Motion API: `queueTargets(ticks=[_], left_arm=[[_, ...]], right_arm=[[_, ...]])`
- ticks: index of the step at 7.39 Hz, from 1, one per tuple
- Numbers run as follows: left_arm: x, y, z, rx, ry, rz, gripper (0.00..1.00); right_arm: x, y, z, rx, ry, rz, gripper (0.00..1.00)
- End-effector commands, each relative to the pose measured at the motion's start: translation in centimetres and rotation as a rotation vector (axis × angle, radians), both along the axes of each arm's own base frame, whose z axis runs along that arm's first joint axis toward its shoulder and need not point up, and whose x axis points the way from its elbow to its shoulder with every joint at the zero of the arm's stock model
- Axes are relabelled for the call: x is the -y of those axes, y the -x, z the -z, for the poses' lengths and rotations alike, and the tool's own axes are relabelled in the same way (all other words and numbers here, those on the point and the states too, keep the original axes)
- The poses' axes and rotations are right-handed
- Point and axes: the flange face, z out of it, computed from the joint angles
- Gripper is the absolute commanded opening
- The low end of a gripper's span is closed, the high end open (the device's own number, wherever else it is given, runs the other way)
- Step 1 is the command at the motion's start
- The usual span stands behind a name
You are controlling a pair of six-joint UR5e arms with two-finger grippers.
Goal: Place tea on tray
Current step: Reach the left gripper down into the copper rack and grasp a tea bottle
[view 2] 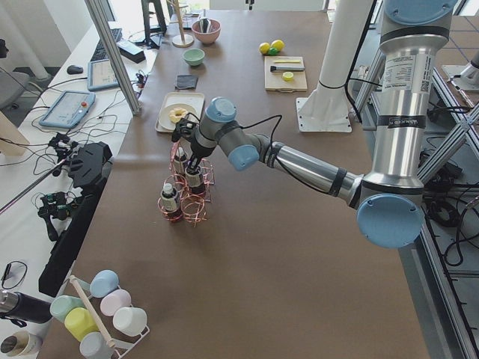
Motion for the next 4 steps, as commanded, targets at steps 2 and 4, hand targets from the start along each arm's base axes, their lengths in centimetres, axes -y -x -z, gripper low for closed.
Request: queueTargets(ticks=[2,4], left_arm=[[-1.0,7.9,3.1,-0.111,-0.019,0.036,0.0],[-2.7,12.2,5.3,-0.147,-0.055,0.079,0.0]], right_arm=[[-0.3,0.0,-0.8,-0.001,0.017,0.001,1.0],[-0.4,0.0,-1.8,-0.003,0.035,0.002,1.0]])
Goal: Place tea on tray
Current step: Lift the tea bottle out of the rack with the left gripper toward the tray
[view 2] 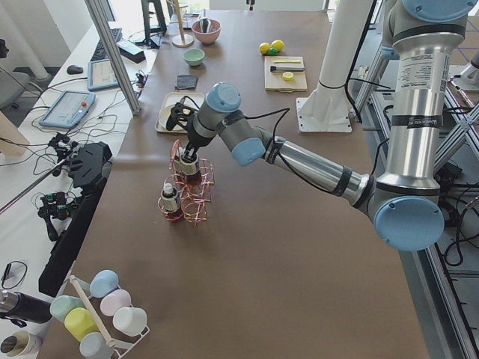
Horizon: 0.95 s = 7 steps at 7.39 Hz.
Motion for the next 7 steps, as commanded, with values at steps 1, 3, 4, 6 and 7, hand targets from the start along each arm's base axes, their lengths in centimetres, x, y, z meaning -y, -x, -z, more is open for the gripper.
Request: queueTargets(ticks=[1,3,4,6,7], left_arm=[[-2.6,4.8,3.5,-0.069,-0.023,0.019,0.0],[-6.7,3.4,10.6,-0.084,0.071,-0.035,0.0],[-7.3,2.1,13.7,-0.102,0.082,-0.033,0.0],[-7.4,-2.5,17.7,-0.171,0.117,-0.061,0.0],[-7.0,-4.5,19.4,-0.16,0.14,-0.072,0.0]], right_arm=[[-0.1,0.0,-1.0,-0.001,0.017,0.002,1.0],[-0.1,0.2,-0.4,0.024,0.011,0.003,1.0],[0.1,0.2,-0.2,0.027,0.007,0.004,1.0],[0.4,0.2,1.2,0.033,-0.005,-0.01,1.0],[0.6,0.4,3.0,0.039,0.006,-0.051,1.0]])
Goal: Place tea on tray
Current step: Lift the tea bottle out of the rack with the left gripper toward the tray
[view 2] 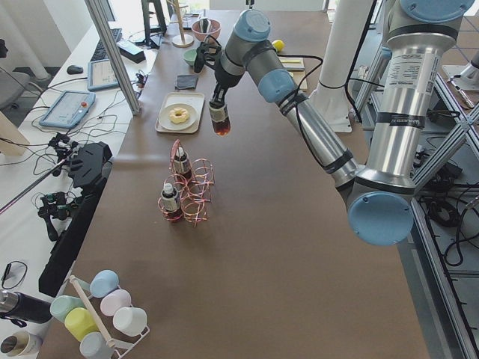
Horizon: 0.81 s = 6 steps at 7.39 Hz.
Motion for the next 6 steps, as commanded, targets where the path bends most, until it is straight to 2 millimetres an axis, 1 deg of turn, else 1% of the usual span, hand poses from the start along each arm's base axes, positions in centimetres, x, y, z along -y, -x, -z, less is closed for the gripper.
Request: queueTargets(ticks=[1,2,3,4,5,6], left_arm=[[0.3,-6.7,6.3,-0.005,0.063,-0.078,0.0],[-0.4,-10.3,9.6,-0.033,0.132,-0.098,0.0],[-1.4,-14.0,10.8,-0.039,0.18,-0.08,0.0],[-2.7,-18.0,11.8,-0.031,0.183,-0.08,0.0],[-3.9,-21.5,12.1,-0.013,0.185,-0.087,0.0],[-4.1,-25.3,12.7,0.038,0.172,-0.071,0.0]], right_arm=[[0.4,1.0,3.5,0.03,0.009,-0.044,1.0],[0.6,1.4,4.0,0.042,0.004,-0.036,1.0],[0.8,1.5,4.1,0.042,0.001,-0.034,1.0],[1.1,1.6,4.4,0.042,-0.007,-0.033,1.0],[1.3,1.8,4.6,0.044,-0.011,-0.029,1.0],[1.5,1.8,4.8,0.043,-0.017,-0.029,1.0]])
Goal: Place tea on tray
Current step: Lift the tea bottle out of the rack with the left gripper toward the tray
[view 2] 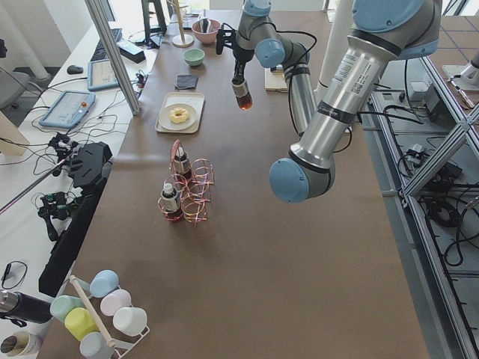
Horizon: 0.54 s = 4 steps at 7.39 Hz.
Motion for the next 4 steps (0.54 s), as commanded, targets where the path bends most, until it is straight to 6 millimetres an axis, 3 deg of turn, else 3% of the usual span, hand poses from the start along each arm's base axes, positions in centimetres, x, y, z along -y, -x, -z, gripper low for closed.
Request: queueTargets(ticks=[1,2,3,4], left_arm=[[-1.3,-10.9,2.6,0.109,-0.027,0.013,0.0],[-1.6,-14.3,3.5,0.139,-0.053,0.02,0.0],[-1.1,-16.1,3.4,0.163,-0.058,0.023,0.0],[0.3,-18.8,4.4,0.176,-0.07,0.026,0.0]], right_arm=[[0.3,0.2,0.4,0.0,-0.011,0.004,1.0],[0.3,0.3,0.3,0.0,-0.011,0.008,1.0],[0.2,0.4,0.3,0.0,-0.012,0.012,1.0],[0.3,0.7,0.3,0.0,-0.016,0.019,1.0]])
